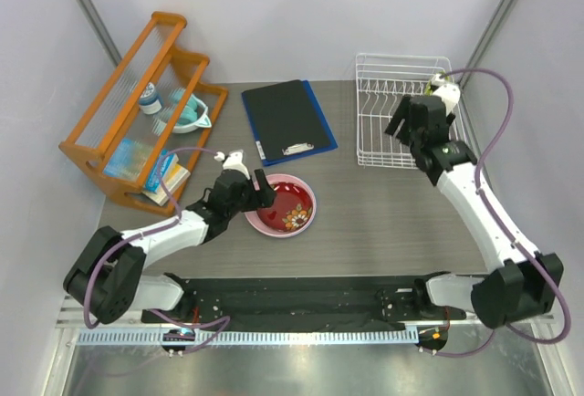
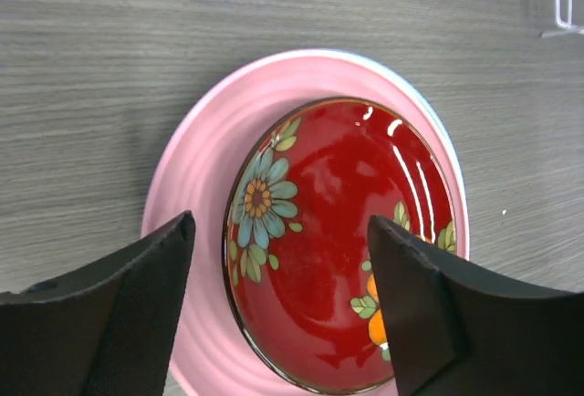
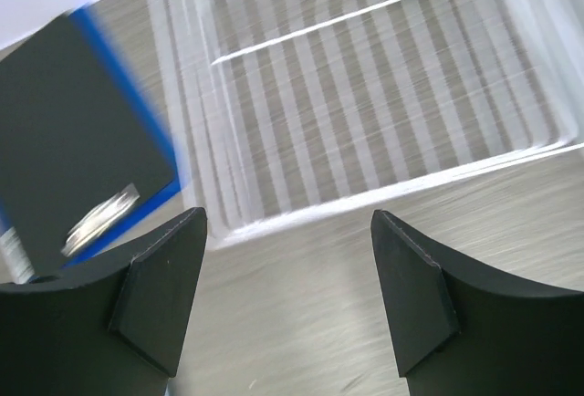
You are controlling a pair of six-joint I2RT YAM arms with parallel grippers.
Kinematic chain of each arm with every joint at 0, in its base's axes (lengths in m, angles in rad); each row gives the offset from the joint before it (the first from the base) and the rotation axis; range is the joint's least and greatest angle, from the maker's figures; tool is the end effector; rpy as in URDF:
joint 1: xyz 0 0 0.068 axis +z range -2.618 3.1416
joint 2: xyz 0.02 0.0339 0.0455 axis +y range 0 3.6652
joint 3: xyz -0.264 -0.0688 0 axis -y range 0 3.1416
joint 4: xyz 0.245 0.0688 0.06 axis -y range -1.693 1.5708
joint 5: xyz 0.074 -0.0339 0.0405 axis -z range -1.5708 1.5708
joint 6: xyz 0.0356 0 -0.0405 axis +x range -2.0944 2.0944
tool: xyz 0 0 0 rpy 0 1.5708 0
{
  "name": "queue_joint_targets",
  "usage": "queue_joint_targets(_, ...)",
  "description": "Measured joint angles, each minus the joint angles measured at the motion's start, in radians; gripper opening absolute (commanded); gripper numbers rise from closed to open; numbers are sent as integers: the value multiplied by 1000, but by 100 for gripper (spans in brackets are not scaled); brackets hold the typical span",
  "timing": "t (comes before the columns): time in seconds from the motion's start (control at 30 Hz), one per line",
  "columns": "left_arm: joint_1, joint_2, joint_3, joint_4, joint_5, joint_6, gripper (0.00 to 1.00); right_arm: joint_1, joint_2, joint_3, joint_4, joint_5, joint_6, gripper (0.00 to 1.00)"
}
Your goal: Unload the plates from the dish rack
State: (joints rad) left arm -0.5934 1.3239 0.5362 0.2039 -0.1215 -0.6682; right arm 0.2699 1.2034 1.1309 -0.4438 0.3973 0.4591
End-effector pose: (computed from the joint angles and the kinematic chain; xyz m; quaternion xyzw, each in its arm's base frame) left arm 0.2197 -0.1430 0.1779 -0.0616 0.8774 -0.2357 0.4134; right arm 0.2608 0.0579 0.3492 0.1789 0.8340 0.0165 0.5217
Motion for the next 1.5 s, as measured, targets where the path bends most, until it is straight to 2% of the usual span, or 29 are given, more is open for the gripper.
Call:
queue_joint_targets(0.03,0,-13,0,-6,-6,1,89,-26,29,27,-4,19,-16,78)
queue_joint_targets(0.33,0,-155,5,-103,-39,24,97,-193,356,299,46,145,-134,75)
queue_joint_targets(0.63,0,-304,19,-148,-25,58,99,-310,749,650,86,162,-226,73)
queue_joint_targets(0.83,0,-341,20,-174,-16,87,100,-351,920,764,81,141,-249,72)
queue_joint_targets(1.07,0,-351,20,-179,-17,106,99,-386,1023,851,73,93,-251,63)
queue_joint_targets(1.1,0,-351,20,-179,-17,107,99,-388,1031,859,73,88,-251,54)
queue_joint_targets(1.3,0,-327,20,-179,-17,113,99,-395,1065,895,66,66,-259,30)
queue_joint_targets(1.33,0,-320,20,-179,-17,114,99,-395,1070,902,63,63,-262,21)
queue_joint_targets(1.37,0,-314,20,-179,-17,117,100,-395,1075,909,61,62,-268,16)
queue_joint_targets(1.5,0,-299,20,-177,-17,121,99,-398,1082,925,44,67,-296,13)
